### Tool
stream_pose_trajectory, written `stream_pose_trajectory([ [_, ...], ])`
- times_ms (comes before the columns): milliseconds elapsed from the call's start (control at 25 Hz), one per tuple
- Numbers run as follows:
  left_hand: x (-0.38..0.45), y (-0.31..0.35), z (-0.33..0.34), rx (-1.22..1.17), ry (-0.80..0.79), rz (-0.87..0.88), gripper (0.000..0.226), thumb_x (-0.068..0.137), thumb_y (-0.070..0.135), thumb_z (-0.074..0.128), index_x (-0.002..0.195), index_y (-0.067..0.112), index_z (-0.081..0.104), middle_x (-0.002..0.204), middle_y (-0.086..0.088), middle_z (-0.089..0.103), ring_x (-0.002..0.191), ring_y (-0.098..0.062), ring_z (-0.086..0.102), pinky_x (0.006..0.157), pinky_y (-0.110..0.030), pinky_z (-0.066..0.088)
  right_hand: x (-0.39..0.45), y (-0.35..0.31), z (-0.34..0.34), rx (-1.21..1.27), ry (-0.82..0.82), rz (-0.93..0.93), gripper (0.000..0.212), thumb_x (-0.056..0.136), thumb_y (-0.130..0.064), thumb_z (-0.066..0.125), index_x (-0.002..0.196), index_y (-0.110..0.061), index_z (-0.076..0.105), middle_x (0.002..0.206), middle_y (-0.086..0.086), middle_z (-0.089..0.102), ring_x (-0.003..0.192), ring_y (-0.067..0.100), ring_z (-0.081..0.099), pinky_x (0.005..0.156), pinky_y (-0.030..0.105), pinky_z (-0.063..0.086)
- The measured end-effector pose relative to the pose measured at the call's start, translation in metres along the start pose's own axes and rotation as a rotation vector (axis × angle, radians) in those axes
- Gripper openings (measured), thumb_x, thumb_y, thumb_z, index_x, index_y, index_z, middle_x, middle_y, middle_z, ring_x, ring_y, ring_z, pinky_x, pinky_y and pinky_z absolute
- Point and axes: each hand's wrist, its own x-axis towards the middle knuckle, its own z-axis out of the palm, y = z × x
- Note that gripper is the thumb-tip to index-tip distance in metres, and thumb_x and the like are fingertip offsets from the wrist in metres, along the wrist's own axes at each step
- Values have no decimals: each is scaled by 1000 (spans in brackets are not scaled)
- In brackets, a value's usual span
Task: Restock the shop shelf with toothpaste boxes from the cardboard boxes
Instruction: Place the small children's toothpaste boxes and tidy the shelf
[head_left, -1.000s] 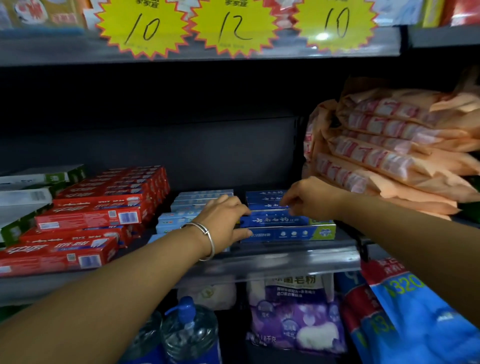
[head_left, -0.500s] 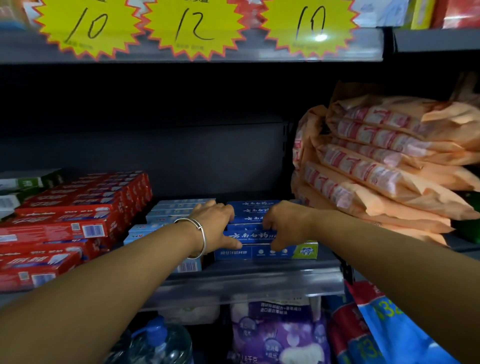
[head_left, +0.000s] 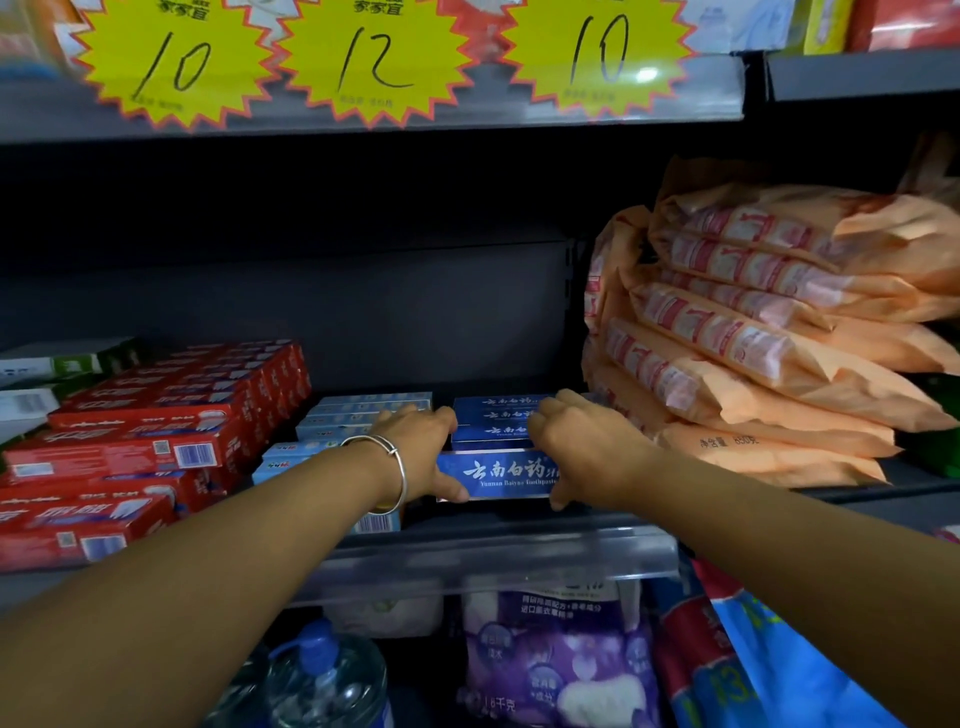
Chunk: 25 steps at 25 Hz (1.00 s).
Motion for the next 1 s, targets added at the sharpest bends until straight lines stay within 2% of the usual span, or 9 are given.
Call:
stream_pose_trajectory([
  [80,0,1,0,-12,1,-11,72,73,49,71,130,16,41,125,-2,57,116,-22,49,95,-34,37,-6,-6,1,-34,2,9,63,76,-30,74,127,-8,43,128,7,44,120,24,38,90,34,42],
  [200,1,0,1,-56,-10,-34,75,72,45,73,133,13,42,125,-3,58,117,-23,49,97,-34,42,-14,-10,1,-50,42,29,56,79,-26,72,124,-8,42,126,7,43,119,23,37,76,32,39],
  [280,4,-1,4,-50,-17,-49,76,72,44,74,133,12,42,124,-4,57,117,-24,49,98,-35,43,-15,-13,6,-74,80,30,52,79,-21,71,121,-7,44,123,8,44,117,25,39,74,33,37],
  [400,7,0,9,-10,-13,-56,70,72,42,73,129,10,46,118,-6,58,112,-25,50,97,-38,45,-13,-15,9,-124,205,46,39,73,-14,75,107,-7,56,108,10,55,103,28,50,74,39,46],
  [520,9,0,11,-37,-20,-67,67,73,39,74,127,9,49,118,-7,59,111,-26,52,97,-38,45,-8,-10,12,-44,132,24,36,87,-10,58,122,-8,47,123,9,48,117,28,42,86,39,42],
  [640,10,-1,13,-107,-34,-94,65,74,36,74,127,7,49,115,-7,59,106,-25,55,94,-37,47,-1,-7,20,-4,109,28,44,92,-23,55,132,-10,42,132,8,42,124,27,36,97,38,36],
  [720,11,-2,14,-152,-54,-114,60,75,34,73,124,7,51,110,-7,60,100,-23,56,88,-34,49,4,-8,29,20,46,41,56,95,-32,49,143,-10,30,144,9,34,135,28,27,108,41,30],
  [840,15,-2,14,-202,-91,-119,35,76,30,73,100,9,59,97,-7,59,87,-21,55,80,-32,47,13,-4,40,33,-39,37,61,99,-30,41,150,-11,13,153,8,23,144,28,16,115,47,21],
  [1000,16,3,10,-236,-96,-136,26,77,27,72,83,12,53,78,-3,49,76,-20,49,71,-30,42,19,6,42,47,-40,-5,60,99,-26,43,150,-14,14,152,7,28,141,27,24,114,43,27],
])
